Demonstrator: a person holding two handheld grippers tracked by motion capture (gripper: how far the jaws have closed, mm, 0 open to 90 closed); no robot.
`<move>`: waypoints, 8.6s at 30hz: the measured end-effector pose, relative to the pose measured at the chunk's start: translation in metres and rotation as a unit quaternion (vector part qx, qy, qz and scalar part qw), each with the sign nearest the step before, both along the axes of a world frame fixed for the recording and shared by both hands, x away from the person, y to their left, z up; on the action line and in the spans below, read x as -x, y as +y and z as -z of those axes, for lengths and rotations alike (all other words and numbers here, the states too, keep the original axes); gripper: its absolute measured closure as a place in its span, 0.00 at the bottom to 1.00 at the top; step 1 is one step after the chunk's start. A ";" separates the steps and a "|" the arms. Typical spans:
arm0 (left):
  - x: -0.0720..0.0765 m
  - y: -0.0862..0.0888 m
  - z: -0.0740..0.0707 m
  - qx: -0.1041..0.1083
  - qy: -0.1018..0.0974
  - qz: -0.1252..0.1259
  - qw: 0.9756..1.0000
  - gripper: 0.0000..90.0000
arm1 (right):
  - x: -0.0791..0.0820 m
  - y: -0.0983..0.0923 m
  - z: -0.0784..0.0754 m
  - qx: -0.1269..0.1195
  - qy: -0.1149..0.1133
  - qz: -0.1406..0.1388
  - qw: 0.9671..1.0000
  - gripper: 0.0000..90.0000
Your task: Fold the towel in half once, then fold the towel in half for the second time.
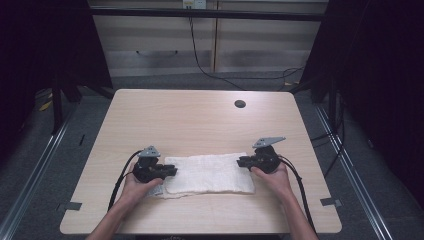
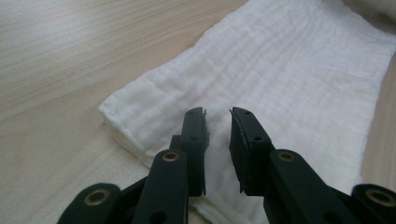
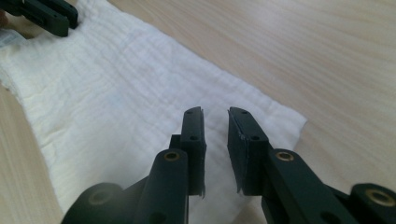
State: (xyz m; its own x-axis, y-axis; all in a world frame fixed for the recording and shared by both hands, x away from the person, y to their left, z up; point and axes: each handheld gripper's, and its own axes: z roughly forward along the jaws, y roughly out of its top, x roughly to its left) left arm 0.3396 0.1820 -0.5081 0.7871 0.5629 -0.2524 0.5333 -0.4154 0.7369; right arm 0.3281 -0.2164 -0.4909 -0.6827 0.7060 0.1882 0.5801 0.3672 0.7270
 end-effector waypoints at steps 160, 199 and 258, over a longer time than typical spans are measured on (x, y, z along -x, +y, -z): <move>-0.018 0.011 -0.027 0.038 -0.037 -0.065 0.996 0.96 | 0.068 -0.012 -0.033 -0.052 -0.064 -0.069 0.994 0.96; -0.007 -0.017 -0.058 0.070 -0.088 -0.015 0.994 0.96 | 0.079 0.000 0.008 0.018 0.019 -0.055 0.998 0.97; 0.036 -0.005 -0.007 -0.060 -0.071 0.059 0.994 0.96 | 0.084 -0.018 0.006 0.065 -0.023 0.034 0.997 0.97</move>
